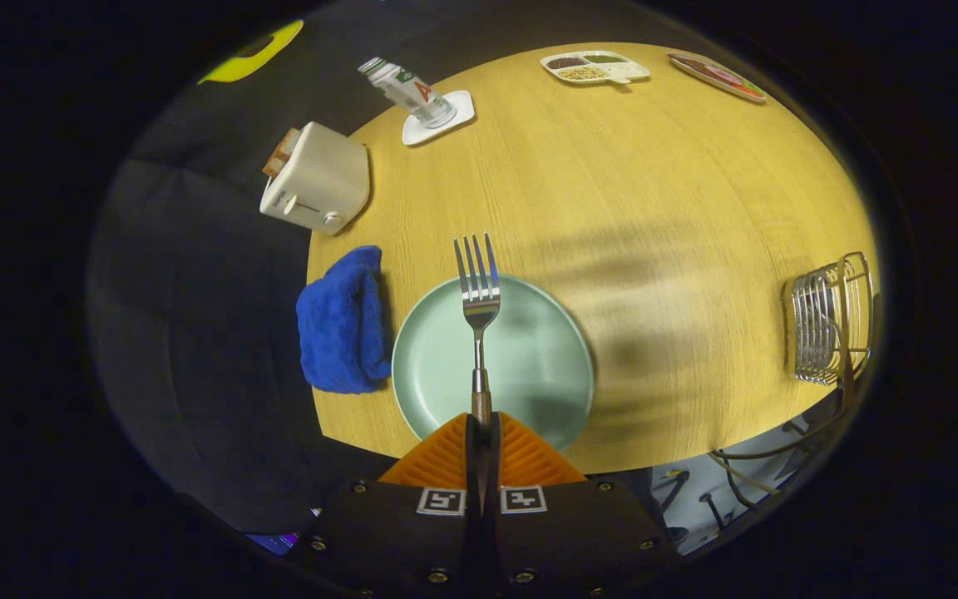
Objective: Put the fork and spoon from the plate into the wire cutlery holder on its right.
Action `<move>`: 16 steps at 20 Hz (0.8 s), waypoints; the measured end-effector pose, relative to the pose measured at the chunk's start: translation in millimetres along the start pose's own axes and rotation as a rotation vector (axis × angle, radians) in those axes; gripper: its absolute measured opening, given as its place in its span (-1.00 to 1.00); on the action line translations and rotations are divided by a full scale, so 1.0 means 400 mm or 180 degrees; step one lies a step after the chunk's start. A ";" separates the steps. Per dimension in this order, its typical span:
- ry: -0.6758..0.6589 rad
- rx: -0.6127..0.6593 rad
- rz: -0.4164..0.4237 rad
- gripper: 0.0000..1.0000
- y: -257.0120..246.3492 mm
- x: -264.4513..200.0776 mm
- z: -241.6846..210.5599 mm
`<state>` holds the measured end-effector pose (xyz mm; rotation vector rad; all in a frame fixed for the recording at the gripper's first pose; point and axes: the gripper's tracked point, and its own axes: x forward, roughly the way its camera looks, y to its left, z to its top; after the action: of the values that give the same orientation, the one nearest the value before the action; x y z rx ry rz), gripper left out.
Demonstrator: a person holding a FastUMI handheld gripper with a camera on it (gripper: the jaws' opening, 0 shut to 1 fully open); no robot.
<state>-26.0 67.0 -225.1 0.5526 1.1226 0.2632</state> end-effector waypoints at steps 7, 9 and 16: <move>-0.0317 0.0324 -0.0055 -0.98 -0.090 -0.095 0.037; -0.0395 0.0406 -0.0066 -0.98 -0.115 -0.121 0.043; -0.0621 0.0732 -0.0179 -0.98 -0.241 -0.218 0.053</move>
<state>-50.7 -60.5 -203.0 0.7329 0.9825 0.0294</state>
